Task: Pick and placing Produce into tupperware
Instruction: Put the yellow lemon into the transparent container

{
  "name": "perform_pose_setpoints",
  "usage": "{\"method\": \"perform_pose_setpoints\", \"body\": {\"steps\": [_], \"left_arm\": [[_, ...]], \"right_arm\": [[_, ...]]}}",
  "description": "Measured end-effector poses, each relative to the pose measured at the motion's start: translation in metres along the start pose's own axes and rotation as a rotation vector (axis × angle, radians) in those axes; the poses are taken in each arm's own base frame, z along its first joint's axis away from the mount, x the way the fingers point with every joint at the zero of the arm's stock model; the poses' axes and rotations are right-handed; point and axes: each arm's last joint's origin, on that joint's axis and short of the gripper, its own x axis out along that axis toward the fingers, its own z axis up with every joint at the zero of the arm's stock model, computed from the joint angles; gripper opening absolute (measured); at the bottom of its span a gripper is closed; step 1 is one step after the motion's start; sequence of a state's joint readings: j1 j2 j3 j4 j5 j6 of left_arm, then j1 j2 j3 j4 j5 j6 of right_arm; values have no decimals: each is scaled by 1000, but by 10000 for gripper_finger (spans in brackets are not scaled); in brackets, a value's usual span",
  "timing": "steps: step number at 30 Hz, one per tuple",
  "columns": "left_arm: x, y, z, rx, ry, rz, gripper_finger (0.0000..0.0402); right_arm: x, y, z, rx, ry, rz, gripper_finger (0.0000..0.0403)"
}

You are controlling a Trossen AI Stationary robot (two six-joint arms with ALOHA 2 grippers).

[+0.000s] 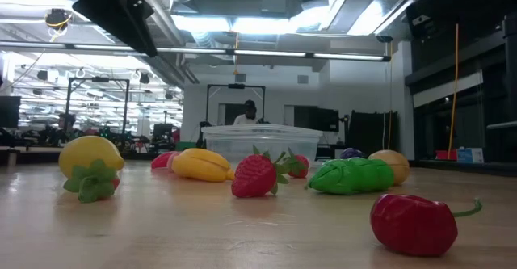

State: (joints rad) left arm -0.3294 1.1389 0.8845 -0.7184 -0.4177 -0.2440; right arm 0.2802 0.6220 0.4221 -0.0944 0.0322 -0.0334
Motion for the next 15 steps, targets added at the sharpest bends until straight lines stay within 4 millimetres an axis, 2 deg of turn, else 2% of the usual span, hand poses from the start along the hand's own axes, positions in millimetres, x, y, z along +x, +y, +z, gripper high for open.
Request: {"method": "perform_pose_setpoints", "body": {"steps": [7, 15], "left_arm": [[0, -2, -1, -14, 9, -25, 235], [2, -16, -1, -5, 28, -143, 240]], "right_arm": [[0, 0, 0, 4, -1, 0, 13], [0, 0, 2, 4, -24, -2, 14]]}}
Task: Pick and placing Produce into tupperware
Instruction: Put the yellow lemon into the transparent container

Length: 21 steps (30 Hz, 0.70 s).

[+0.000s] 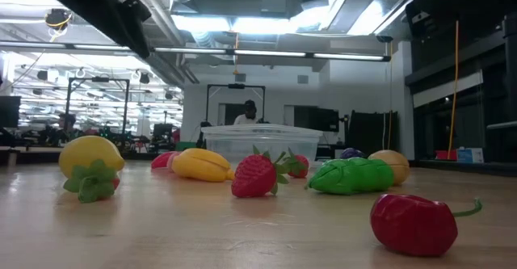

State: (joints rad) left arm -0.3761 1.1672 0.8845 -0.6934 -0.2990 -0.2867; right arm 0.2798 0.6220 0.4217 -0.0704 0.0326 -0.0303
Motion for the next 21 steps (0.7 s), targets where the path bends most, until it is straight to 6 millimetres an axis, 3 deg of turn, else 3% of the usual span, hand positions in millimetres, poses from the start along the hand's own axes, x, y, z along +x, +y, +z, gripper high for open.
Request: {"method": "perform_pose_setpoints", "body": {"steps": [10, 21], "left_arm": [[35, -40, -4, 81, 74, -95, 238], [44, -50, -8, 34, 122, -125, 238]], "right_arm": [[0, -1, 0, 2, -1, -5, 14], [0, -1, 0, 3, -1, -5, 14]]}}
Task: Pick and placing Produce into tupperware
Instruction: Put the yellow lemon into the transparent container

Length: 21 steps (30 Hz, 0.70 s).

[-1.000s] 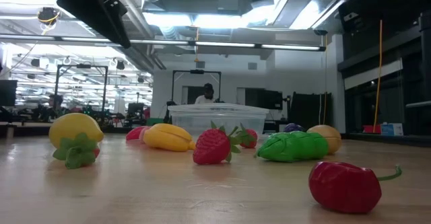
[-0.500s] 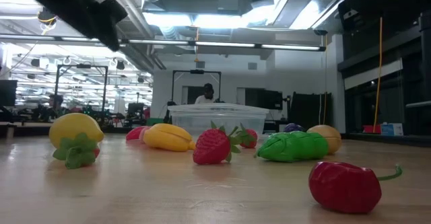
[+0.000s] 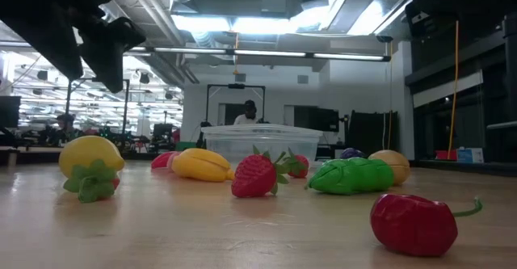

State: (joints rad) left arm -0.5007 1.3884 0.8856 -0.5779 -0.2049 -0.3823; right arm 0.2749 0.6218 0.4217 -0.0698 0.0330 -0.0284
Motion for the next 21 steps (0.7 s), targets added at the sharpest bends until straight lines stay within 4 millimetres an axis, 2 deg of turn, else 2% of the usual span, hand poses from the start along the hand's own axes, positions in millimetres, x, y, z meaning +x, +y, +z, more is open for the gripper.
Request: {"method": "perform_pose_setpoints", "body": {"steps": [4, 14, 21], "left_arm": [[2, -1, 1, -2, -1, 0, 238], [26, -4, -3, 10, 75, 32, 238], [34, -5, -5, 10, 108, 31, 238]], "right_arm": [[0, 0, 0, 1, 0, 0, 14], [0, 0, 0, -1, 3, 0, 14], [0, 0, 0, 0, 3, 0, 14]]}}
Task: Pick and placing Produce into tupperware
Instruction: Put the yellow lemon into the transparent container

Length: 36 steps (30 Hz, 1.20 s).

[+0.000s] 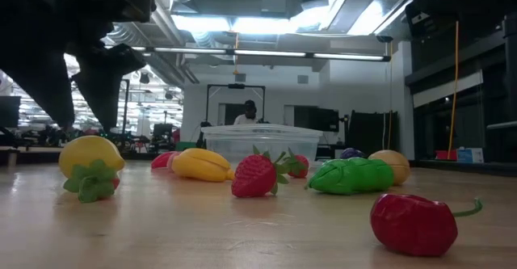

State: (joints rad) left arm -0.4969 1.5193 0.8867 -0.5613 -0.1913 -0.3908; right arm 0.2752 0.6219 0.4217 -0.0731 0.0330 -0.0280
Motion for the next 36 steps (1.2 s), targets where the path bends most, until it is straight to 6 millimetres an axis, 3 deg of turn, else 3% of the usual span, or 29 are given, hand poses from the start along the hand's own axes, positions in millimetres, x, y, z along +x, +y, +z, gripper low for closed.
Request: {"method": "perform_pose_setpoints", "body": {"steps": [26, 36], "left_arm": [[34, -1, -1, -7, 87, 11, 238], [35, -1, 1, -11, 68, 5, 238]], "right_arm": [[0, 0, -1, 1, 7, 0, 14], [0, 0, -1, 0, 10, 1, 14]]}}
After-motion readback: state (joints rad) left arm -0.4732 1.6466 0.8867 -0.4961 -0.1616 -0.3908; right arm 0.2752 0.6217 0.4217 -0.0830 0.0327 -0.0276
